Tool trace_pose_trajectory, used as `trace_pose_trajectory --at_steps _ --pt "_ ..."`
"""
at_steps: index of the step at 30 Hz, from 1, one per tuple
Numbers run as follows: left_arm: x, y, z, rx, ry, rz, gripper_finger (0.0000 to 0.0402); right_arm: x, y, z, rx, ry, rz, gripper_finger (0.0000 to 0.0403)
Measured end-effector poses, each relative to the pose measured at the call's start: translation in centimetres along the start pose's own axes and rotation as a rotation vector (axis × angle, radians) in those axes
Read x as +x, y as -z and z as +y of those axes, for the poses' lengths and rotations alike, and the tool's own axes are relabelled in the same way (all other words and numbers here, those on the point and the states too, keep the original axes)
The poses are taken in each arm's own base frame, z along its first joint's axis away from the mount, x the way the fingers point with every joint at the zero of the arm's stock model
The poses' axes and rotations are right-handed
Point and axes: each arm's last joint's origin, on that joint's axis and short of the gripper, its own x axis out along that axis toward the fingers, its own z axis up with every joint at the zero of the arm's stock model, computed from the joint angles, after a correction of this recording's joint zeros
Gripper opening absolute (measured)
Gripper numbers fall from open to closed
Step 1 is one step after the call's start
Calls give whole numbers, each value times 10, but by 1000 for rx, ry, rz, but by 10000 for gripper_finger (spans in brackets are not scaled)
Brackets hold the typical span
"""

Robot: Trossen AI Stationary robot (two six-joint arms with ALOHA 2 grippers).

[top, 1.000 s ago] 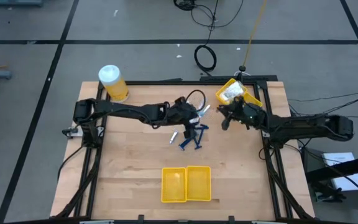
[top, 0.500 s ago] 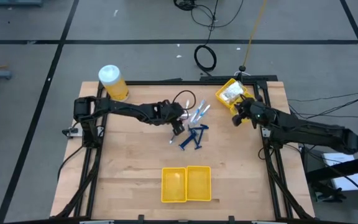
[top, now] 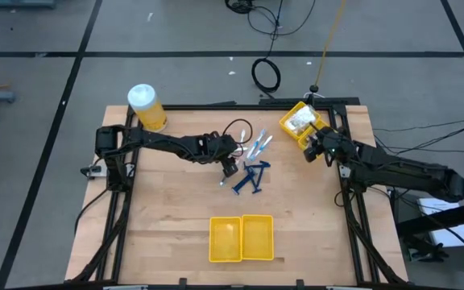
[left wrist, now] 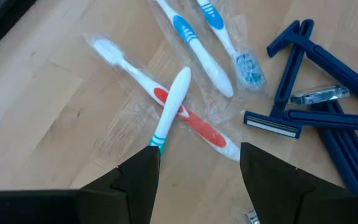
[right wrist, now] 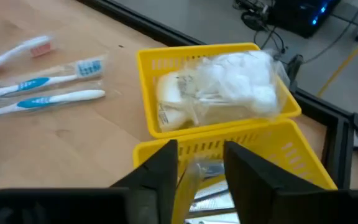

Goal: Pick & Place Travel size toiletries
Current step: Put the silver nail cutter into the top right yellow bin

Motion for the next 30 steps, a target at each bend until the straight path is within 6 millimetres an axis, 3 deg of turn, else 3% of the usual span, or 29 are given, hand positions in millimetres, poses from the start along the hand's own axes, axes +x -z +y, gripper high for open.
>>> trace_pose_trajectory --at_steps 11,21,30 --pt "0 3 -2 -20 49 37 216 1 -5 -1 25 1 -39 190" --pt "-5 26 -6 -173 63 284 216 1 -8 0 14 -11 -72 192" --pt "-11 31 -29 -180 97 278 216 1 -8 0 16 -11 -72 192"
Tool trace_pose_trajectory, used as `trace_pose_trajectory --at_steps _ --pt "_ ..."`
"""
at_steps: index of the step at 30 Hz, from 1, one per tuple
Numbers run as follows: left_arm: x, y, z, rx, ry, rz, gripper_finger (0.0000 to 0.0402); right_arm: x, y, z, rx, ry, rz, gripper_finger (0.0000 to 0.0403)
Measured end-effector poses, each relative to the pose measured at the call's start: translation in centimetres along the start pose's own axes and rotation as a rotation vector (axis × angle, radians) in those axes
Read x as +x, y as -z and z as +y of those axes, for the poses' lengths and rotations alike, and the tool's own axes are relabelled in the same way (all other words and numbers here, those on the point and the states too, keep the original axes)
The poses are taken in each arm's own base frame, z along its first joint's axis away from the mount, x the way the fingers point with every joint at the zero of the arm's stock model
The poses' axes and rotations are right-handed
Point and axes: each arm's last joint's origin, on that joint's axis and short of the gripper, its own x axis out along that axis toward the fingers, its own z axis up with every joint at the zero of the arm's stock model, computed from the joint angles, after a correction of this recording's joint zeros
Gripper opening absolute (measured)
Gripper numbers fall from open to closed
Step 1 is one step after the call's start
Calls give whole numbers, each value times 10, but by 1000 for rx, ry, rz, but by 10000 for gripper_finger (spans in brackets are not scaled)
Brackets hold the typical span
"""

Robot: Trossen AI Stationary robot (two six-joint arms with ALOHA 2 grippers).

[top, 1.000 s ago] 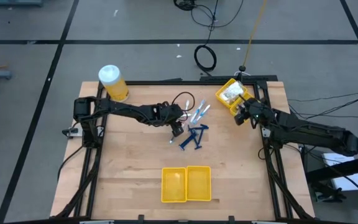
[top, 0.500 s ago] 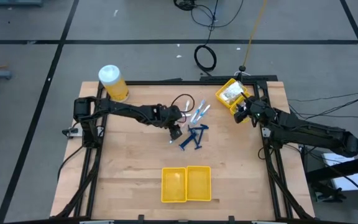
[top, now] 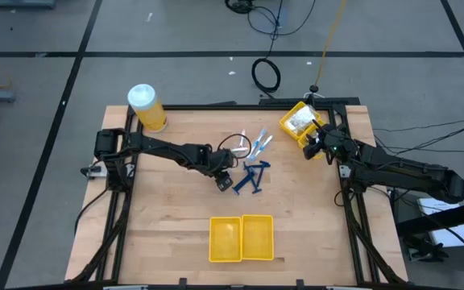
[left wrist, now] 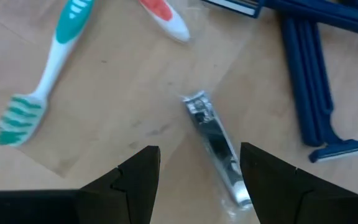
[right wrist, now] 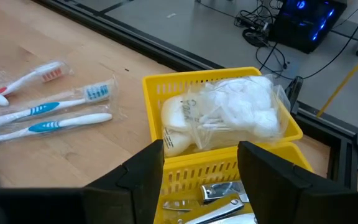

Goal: Pick & Place Travel size toiletries
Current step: Put the silver nail cutter into the top right yellow bin

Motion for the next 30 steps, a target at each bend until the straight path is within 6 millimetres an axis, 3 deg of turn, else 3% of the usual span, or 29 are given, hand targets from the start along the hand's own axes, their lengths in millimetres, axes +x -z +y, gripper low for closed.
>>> trace_pose_trajectory --at_steps 16,20,25,30 --pt "28 13 -4 -48 -77 61 208 0 0 0 0 -3 1 188" --pt "29 15 -2 -33 -91 79 148 0 0 0 0 -3 1 189" --pt "28 13 1 12 -91 82 27 0 -1 1 5 -5 -7 186" --pt "8 0 2 98 -52 43 34 -1 -9 5 63 -129 -63 181"
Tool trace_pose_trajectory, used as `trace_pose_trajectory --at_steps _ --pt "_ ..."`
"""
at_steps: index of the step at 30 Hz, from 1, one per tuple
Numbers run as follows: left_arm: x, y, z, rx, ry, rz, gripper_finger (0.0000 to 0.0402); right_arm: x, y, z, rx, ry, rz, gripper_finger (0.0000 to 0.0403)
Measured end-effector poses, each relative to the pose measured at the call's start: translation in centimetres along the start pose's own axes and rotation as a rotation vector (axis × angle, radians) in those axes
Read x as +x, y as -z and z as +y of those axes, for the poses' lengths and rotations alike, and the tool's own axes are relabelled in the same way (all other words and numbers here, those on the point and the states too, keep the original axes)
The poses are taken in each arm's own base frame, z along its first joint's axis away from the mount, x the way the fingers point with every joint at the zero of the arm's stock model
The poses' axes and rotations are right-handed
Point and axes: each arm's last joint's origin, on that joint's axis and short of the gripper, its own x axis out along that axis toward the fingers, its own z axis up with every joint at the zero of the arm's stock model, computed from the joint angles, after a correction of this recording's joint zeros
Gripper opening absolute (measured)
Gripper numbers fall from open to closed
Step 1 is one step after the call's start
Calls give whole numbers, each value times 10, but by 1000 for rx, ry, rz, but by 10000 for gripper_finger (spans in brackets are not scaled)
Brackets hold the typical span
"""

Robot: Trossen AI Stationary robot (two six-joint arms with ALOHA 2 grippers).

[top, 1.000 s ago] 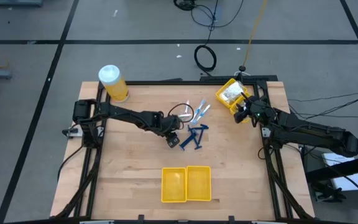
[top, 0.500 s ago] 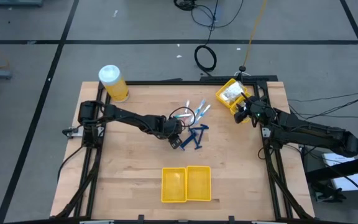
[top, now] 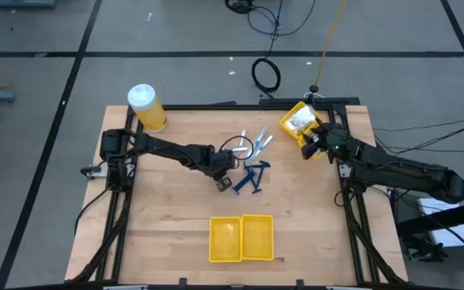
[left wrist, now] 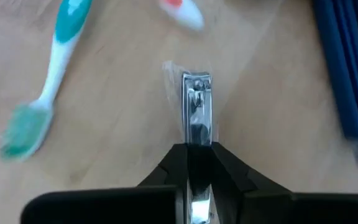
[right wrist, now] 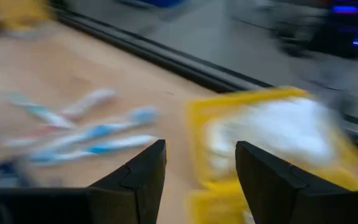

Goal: Pick & Place Travel size toiletries
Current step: Put the silver nail cutter into the top right yellow bin

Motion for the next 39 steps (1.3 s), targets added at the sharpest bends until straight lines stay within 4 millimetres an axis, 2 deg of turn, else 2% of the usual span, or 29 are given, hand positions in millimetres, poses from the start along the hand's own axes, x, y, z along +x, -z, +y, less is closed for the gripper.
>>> trace_pose_trajectory --at_steps 4,8,11,13,19,25,27,31,36,39 --pt "-44 -20 -3 91 21 -211 19 0 -7 9 9 -252 -46 180" --pt "-82 -39 -5 169 51 -471 18 4 -3 14 2 -407 -95 180" --pt "-103 -52 -9 262 88 -673 20 7 0 17 5 -476 -167 180" --pt "-108 -59 -11 333 124 -767 21 9 2 20 -4 -520 -221 180" --pt "-90 -79 -7 448 307 -972 19 9 5 33 -62 -649 -356 180" --pt "-51 -90 -7 430 455 -1075 19 7 2 48 -104 -727 -454 181" --pt "-44 -93 -9 417 477 -1083 19 7 1 52 -102 -753 -480 186" --pt "-34 -94 -11 410 484 -1063 20 7 1 59 -99 -788 -505 221" --pt "-36 -95 -11 414 498 -1073 20 10 3 65 -97 -817 -522 276" --pt "-36 -95 -11 409 505 -1077 22 13 2 70 -106 -855 -509 293"
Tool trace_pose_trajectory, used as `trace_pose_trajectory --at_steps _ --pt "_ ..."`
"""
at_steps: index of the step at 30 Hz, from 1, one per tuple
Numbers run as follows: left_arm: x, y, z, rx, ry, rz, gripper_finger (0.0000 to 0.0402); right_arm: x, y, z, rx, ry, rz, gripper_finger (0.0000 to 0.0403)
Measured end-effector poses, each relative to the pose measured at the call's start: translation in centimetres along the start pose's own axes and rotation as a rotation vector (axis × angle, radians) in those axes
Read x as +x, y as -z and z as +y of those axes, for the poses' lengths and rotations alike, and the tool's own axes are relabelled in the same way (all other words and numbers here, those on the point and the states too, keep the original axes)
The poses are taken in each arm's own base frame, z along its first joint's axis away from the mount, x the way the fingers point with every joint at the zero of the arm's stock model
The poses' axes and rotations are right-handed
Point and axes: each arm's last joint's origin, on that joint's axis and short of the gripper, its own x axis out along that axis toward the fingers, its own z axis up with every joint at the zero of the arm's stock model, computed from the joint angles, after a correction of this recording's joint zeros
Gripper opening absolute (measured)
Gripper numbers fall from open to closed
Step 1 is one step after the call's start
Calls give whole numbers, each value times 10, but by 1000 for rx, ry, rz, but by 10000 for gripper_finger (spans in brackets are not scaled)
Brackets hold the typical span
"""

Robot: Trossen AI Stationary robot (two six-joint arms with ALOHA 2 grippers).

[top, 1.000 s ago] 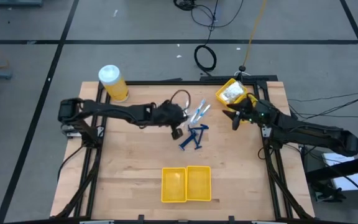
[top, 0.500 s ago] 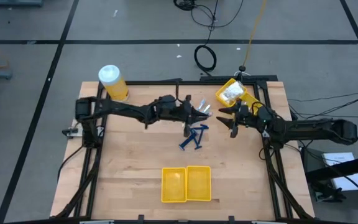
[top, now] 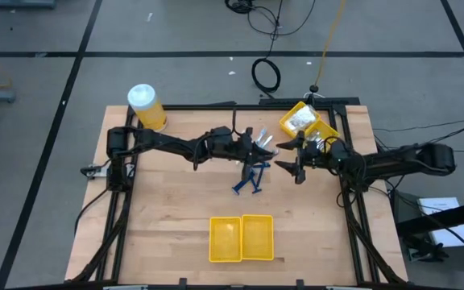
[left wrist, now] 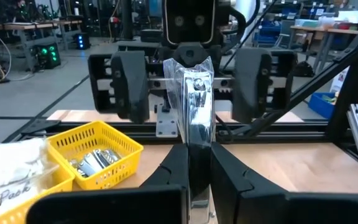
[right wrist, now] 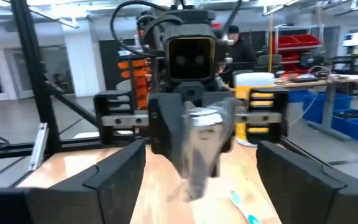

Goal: Pick & Place Travel size toiletries
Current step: Put the silver nail cutter into the top right yellow bin

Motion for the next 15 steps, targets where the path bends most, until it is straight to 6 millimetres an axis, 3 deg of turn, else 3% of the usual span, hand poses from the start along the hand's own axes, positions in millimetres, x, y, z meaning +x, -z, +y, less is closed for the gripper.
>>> trace_pose_trajectory --at_steps 7,15 --pt "0 0 0 -2 1 3 24 16 3 -2 1 -2 37 270" --pt "0 3 0 -20 1 31 25 19 5 -3 -47 -8 42 167"
